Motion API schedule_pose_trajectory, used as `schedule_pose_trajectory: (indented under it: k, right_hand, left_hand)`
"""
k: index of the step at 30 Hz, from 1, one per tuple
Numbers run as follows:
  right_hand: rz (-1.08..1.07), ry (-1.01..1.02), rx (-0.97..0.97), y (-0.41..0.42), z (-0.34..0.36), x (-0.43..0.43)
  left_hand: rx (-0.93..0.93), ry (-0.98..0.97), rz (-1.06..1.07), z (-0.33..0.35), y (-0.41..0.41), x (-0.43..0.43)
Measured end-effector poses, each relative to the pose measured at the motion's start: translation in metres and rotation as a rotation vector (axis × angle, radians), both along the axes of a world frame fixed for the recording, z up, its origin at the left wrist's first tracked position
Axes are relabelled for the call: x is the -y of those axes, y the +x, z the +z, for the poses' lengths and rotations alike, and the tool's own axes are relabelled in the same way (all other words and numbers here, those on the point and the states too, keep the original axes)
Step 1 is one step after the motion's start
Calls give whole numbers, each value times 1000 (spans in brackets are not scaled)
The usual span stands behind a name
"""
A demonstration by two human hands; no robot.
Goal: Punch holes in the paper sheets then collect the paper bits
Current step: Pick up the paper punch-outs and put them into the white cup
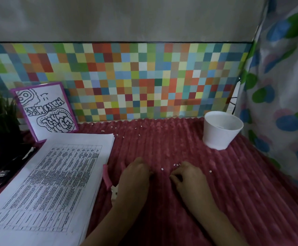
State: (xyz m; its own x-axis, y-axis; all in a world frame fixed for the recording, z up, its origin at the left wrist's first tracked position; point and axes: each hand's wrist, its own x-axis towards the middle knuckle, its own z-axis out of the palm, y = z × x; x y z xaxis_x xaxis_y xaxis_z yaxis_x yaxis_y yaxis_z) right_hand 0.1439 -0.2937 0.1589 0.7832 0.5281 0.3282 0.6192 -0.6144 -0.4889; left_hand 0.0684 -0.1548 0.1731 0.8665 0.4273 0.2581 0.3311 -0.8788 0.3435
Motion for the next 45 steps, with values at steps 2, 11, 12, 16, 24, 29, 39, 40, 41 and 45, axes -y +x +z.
schedule_pose_trajectory:
  k: [2,11,12,16,24,29,39,40,41,45]
  right_hand:
    - [12,-104,95,-8,-2,-3]
    - [25,300,-333,19,15,15]
    - [11,357,-390,23,21,21]
    - [-109,554,-330,52,66,53]
    - [-199,387,-117,155,125,87]
    - [-160,58,-153,191,112,77]
    - [-264,160,-185,207,103,83]
    - [-251,144,-156,207,103,83]
    - [-235,114,-122,207,102,82]
    - [-204,15,-73,201,102,80]
  left_hand:
    - [13,9,-6,-1,0,1]
    - [-82,-147,64,27,-1,-13]
    - [-99,-160,55,33,3,-13]
    - [-161,-301,56,68,24,-12]
    - [195,-188,-368,122,125,30]
    - [135,-154,-535,105,210,60]
    - [140,-133,-456,87,238,61]
    - [112,-117,-481,86,238,60]
    - [85,-101,-510,86,238,60]
    - [122,-182,-560,94,215,58]
